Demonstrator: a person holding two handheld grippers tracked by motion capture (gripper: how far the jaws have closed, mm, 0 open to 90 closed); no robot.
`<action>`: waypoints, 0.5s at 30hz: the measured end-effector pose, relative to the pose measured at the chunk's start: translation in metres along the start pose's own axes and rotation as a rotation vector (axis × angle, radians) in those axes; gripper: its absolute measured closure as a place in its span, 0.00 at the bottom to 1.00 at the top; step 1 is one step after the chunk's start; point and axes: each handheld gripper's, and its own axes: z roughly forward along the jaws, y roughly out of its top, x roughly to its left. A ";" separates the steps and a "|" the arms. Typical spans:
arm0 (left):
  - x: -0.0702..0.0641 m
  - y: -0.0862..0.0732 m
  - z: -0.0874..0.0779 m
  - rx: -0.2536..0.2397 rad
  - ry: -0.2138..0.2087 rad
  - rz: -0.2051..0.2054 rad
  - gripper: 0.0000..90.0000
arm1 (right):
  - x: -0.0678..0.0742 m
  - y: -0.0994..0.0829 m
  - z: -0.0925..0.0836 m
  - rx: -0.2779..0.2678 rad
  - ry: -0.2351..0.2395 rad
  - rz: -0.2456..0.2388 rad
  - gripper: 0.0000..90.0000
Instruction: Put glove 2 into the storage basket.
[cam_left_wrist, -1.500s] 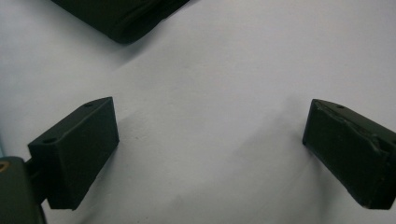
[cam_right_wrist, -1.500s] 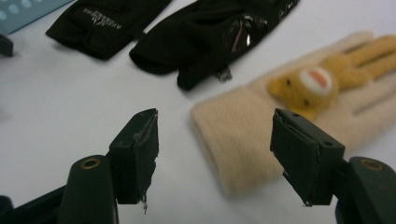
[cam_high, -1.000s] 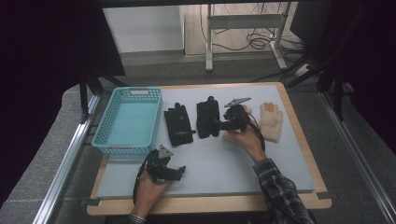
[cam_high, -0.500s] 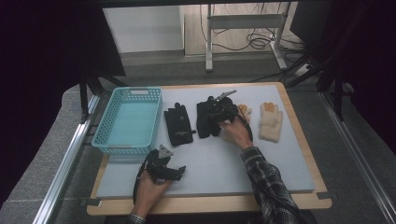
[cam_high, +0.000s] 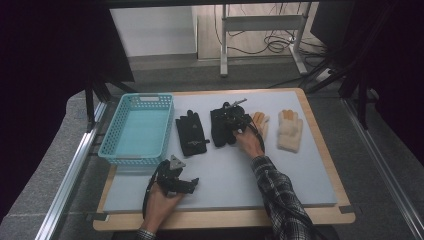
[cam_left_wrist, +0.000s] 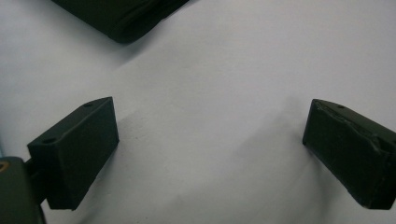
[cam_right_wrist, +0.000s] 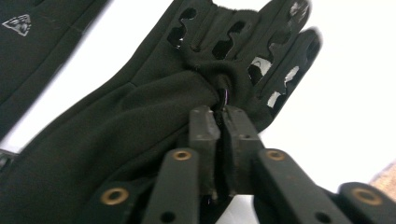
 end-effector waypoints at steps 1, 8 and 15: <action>0.000 0.000 0.000 0.000 0.000 0.000 0.04 | 0.001 0.001 -0.001 0.006 0.001 -0.007 0.93; 0.000 0.000 0.000 0.000 0.000 0.001 0.04 | -0.003 0.000 -0.015 -0.034 0.048 0.026 0.95; 0.000 0.000 0.000 0.000 0.000 0.001 0.04 | -0.002 0.000 -0.051 -0.109 0.095 0.069 0.95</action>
